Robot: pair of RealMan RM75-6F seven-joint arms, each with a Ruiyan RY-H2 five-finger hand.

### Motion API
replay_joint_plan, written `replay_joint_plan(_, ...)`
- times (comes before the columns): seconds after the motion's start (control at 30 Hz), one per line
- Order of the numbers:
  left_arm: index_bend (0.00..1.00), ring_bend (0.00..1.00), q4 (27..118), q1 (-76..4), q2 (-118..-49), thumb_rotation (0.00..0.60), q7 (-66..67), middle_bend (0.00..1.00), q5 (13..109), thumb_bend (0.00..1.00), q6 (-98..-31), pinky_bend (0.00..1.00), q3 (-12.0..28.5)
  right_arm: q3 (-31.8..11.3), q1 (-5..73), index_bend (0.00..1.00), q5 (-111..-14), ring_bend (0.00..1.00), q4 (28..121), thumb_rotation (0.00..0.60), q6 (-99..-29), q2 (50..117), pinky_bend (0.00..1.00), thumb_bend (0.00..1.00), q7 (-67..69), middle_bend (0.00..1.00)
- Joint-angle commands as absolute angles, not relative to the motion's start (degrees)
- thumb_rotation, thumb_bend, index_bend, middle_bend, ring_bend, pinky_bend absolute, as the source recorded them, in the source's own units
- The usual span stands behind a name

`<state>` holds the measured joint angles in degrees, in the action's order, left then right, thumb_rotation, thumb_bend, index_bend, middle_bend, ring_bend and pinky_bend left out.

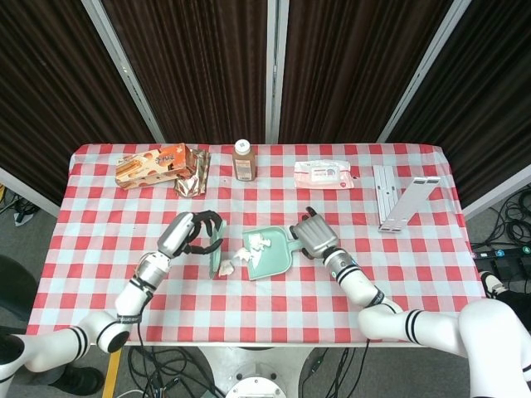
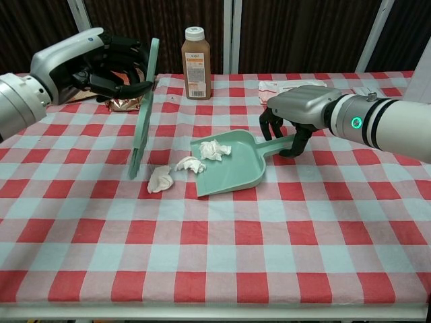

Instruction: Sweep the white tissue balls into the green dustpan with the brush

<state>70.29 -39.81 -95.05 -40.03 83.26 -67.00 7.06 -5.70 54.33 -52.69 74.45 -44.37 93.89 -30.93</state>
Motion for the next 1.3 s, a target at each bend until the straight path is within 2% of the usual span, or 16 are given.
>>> replay_joint_plan(0.03, 0.57, 0.57, 71.38, -37.98, -95.45, 0.600, -35.76, 0.59, 81.22, 0.55, -67.35, 0.87, 6.96, -5.70, 54.51, 0.69, -52.89, 0.28, 74.31, 0.600, -44.40, 94.25, 0.12, 0.46, -31.16, 0.59)
replay_joint_plan(0.27, 0.57, 0.57, 68.78, -37.67, -99.03, 0.600, -33.34, 0.59, 79.89, 0.54, -65.55, 0.87, 7.26, -6.17, 54.52, 0.69, -52.59, 0.28, 75.05, 0.600, -45.55, 94.96, 0.12, 0.46, -31.61, 0.59)
replay_joint_plan(0.67, 0.57, 0.57, 65.53, -39.64, -104.83, 0.600, -32.50, 0.59, 79.21, 0.54, -63.43, 0.87, 10.27, -6.39, 54.58, 0.69, -51.32, 0.28, 76.00, 0.600, -46.77, 96.09, 0.12, 0.46, -33.05, 0.59)
replay_joint_plan(1.3, 0.57, 0.56, 61.86, -45.56, -109.66, 0.600, -33.92, 0.59, 78.14, 0.55, -58.18, 0.87, 15.31, -8.59, 53.21, 0.73, -52.55, 0.30, 72.32, 0.600, -48.08, 99.93, 0.12, 0.46, -27.91, 0.61)
